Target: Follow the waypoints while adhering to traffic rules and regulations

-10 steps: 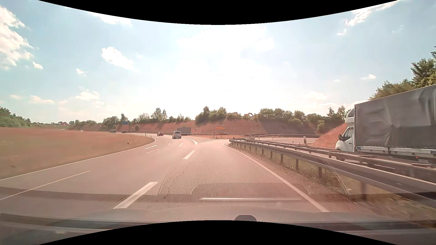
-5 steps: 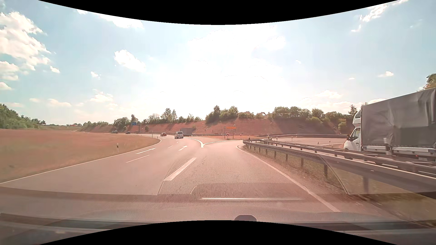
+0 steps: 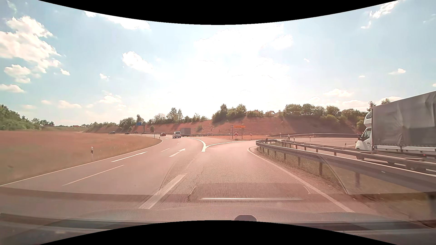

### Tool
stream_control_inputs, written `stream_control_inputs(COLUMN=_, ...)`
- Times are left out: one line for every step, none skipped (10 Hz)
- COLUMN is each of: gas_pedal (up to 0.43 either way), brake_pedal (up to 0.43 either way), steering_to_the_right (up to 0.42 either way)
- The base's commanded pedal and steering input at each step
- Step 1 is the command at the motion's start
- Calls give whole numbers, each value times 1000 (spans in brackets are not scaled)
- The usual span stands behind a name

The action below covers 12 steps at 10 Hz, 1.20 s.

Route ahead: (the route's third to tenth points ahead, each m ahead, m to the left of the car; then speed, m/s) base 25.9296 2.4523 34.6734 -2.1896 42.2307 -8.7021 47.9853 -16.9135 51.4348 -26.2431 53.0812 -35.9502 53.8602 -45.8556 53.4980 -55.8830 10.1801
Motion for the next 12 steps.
stream_control_inputs(gas_pedal=0, brake_pedal=0, steering_to_the_right=-21)
stream_control_inputs(gas_pedal=0, brake_pedal=0, steering_to_the_right=-18)
stream_control_inputs(gas_pedal=0, brake_pedal=0, steering_to_the_right=-15)
stream_control_inputs(gas_pedal=0, brake_pedal=0, steering_to_the_right=-12)
stream_control_inputs(gas_pedal=0, brake_pedal=0, steering_to_the_right=-9)
stream_control_inputs(gas_pedal=0, brake_pedal=0, steering_to_the_right=-4)
stream_control_inputs(gas_pedal=8, brake_pedal=0, steering_to_the_right=-1)
stream_control_inputs(gas_pedal=8, brake_pedal=0, steering_to_the_right=2)
stream_control_inputs(gas_pedal=8, brake_pedal=0, steering_to_the_right=8)
stream_control_inputs(gas_pedal=8, brake_pedal=0, steering_to_the_right=13)
stream_control_inputs(gas_pedal=8, brake_pedal=0, steering_to_the_right=21)
stream_control_inputs(gas_pedal=8, brake_pedal=0, steering_to_the_right=38)
